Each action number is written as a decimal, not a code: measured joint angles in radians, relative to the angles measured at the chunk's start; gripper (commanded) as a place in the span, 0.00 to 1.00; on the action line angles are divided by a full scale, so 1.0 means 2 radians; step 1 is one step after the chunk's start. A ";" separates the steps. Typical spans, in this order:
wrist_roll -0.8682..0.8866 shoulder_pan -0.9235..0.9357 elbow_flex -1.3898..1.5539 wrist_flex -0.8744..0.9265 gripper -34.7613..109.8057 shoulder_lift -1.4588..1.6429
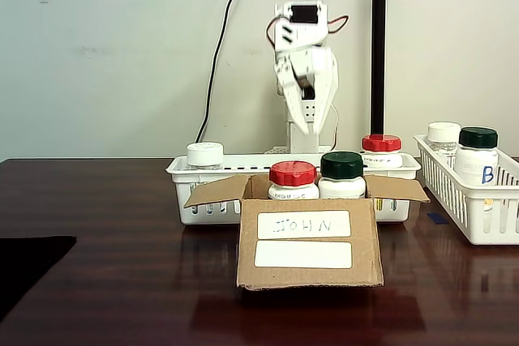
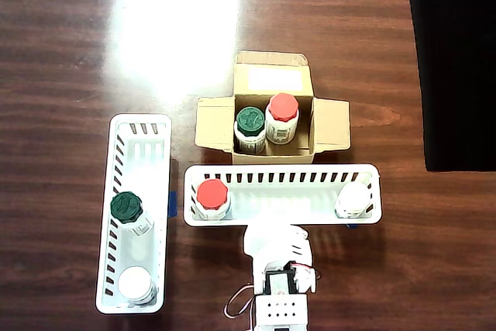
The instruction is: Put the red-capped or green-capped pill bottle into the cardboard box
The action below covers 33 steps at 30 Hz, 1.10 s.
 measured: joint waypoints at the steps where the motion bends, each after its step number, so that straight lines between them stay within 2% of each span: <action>1: -0.001 0.002 0.013 -0.016 0.25 -0.007; 6: -0.003 -0.012 0.057 -0.079 0.25 -0.025; 14: -0.031 -0.043 0.148 -0.087 0.25 0.083; 16: -0.036 -0.050 0.186 -0.058 0.25 0.159; 21: -0.071 -0.113 0.218 0.110 0.25 0.314; 23: -0.103 -0.156 0.219 0.149 0.25 0.344; 33: -0.195 -0.228 0.220 0.179 0.25 0.327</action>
